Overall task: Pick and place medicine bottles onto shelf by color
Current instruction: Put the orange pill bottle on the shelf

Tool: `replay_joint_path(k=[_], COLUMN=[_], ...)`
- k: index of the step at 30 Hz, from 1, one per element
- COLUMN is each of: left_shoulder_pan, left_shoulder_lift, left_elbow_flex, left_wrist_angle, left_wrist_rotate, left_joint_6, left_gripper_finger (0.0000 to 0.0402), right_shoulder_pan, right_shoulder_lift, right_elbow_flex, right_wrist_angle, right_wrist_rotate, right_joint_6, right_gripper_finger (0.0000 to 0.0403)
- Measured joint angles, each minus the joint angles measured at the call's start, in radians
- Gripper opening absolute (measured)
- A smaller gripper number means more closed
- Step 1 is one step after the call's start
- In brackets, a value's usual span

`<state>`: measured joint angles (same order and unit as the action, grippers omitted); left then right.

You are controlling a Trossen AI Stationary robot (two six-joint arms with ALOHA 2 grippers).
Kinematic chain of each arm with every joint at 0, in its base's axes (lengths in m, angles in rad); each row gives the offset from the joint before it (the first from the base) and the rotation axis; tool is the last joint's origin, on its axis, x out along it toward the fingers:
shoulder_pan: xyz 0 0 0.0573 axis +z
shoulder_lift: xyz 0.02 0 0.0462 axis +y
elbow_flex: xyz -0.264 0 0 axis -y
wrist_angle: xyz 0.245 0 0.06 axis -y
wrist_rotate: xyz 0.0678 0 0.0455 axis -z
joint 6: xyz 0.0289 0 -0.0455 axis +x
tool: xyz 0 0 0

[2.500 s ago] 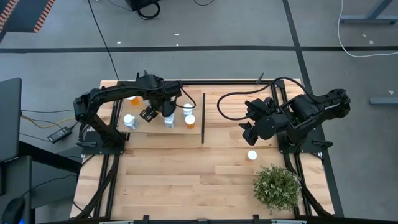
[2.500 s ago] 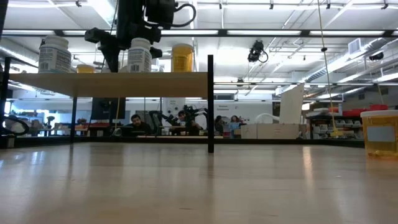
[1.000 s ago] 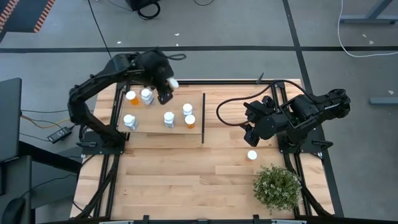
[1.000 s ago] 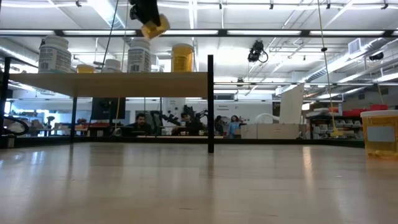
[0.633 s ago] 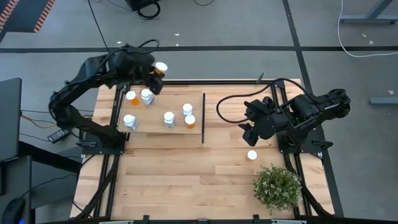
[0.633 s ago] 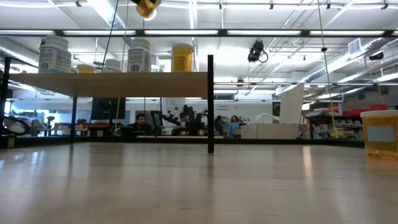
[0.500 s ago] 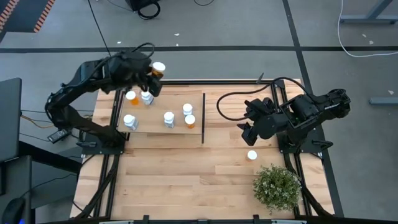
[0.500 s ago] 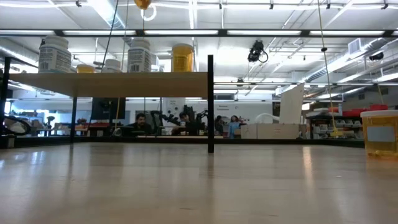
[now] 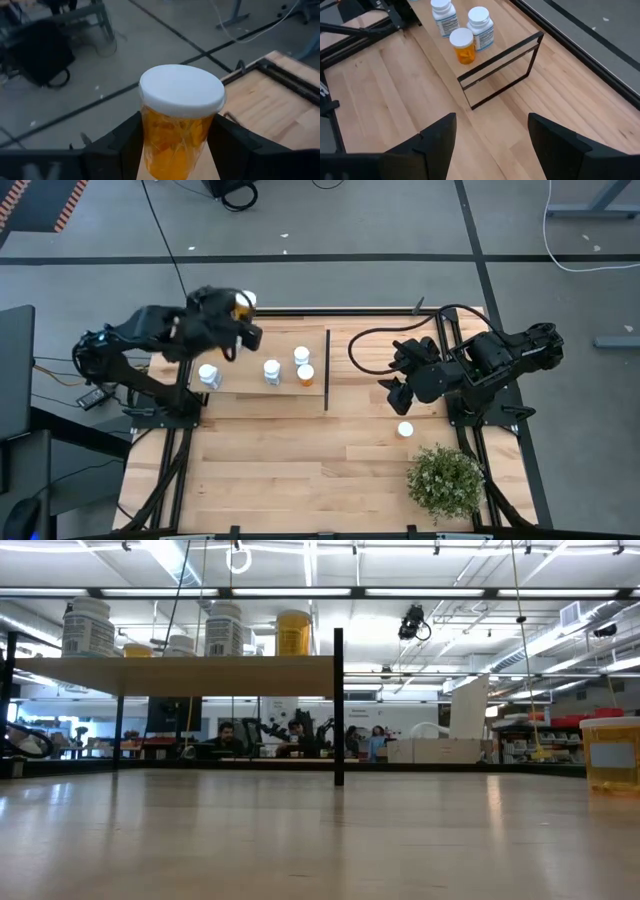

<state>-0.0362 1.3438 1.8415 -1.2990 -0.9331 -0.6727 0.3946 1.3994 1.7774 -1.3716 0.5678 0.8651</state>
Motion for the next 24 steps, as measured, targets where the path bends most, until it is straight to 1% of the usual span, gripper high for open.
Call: replay_joint_path(k=[8,11,14,16,20,24], left_shoulder_pan=[-0.122,-0.163,-0.205,-0.225,-0.249,-0.282], left_shoulder_lift=[-0.077,-0.100,-0.113,-0.113,-0.113,-0.113], left_elbow_flex=[-0.288,-0.377,-0.454,-0.500,-0.601,-0.722], left_wrist_angle=[0.006,0.007,0.008,0.009,0.029,0.091], left_wrist_rotate=[-0.083,-0.146,-0.209,-0.222,-0.233,-0.279], left_joint_6=[-0.311,-0.429,-0.526,-0.577,-0.699,-0.828], left_gripper_finger=[0.0201,0.0197,0.0197,0.0201,0.0204,0.0201], right_shoulder_pan=[0.000,0.000,0.000,0.000,0.000,0.000], right_shoulder_lift=[0.000,0.000,0.000,0.000,0.000,0.000], right_elbow_flex=[0.000,0.000,0.000,0.000,0.000,0.000], right_wrist_angle=[-0.004,-0.026,-0.062,-0.077,-0.096,-0.104], right_wrist_rotate=[-0.001,-0.008,-0.011,-0.013,-0.029,-0.042], right_joint_6=[0.055,0.083,0.148,0.174,0.158,0.126], right_gripper_finger=[0.0253,0.0253,0.0253,0.0253,0.0253,0.0253])
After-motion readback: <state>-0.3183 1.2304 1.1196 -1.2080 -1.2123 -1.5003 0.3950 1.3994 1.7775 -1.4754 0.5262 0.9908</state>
